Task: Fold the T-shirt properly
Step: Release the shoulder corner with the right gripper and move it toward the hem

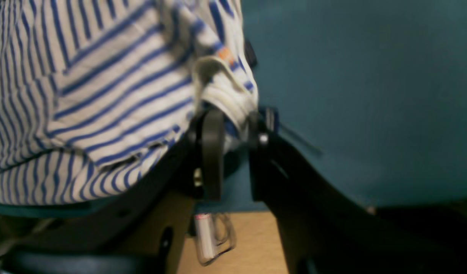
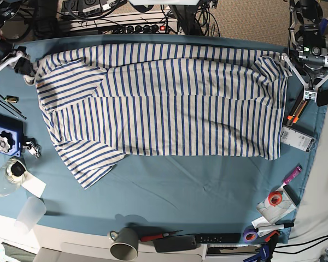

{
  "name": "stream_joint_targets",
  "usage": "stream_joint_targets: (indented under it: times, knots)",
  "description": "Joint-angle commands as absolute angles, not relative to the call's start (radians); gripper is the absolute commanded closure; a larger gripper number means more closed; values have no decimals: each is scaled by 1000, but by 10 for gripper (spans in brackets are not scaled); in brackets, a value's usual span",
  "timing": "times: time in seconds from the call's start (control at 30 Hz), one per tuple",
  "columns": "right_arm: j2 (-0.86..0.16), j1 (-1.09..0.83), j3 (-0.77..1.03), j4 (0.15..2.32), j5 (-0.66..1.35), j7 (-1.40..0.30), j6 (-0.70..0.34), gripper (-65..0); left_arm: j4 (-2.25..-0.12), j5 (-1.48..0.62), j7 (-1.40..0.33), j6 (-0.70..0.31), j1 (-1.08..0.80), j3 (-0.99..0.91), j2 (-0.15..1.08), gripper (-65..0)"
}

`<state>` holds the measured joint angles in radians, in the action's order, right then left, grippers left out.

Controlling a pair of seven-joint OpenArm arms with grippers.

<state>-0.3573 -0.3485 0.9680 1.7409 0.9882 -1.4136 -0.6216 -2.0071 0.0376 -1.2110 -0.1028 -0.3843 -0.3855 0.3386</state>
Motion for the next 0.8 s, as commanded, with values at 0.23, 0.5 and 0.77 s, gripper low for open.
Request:
stream_joint_targets:
  times: [0.23,0.5,0.77]
  knots:
    - [-383,-324,977,1876,945,-1332,-624,-122,-2127,-4,-1069,-44,-364,-391,352,-155]
    - [-381,-217,977,1878,941,-1308,-624,-122,-2140,-224,-907,-51,-263,-382,344,-155]
    - [-380,-147,974,1877,854,-1238,-624,-122,-2031,-319,-908,-52,-112,-382,344,-155]
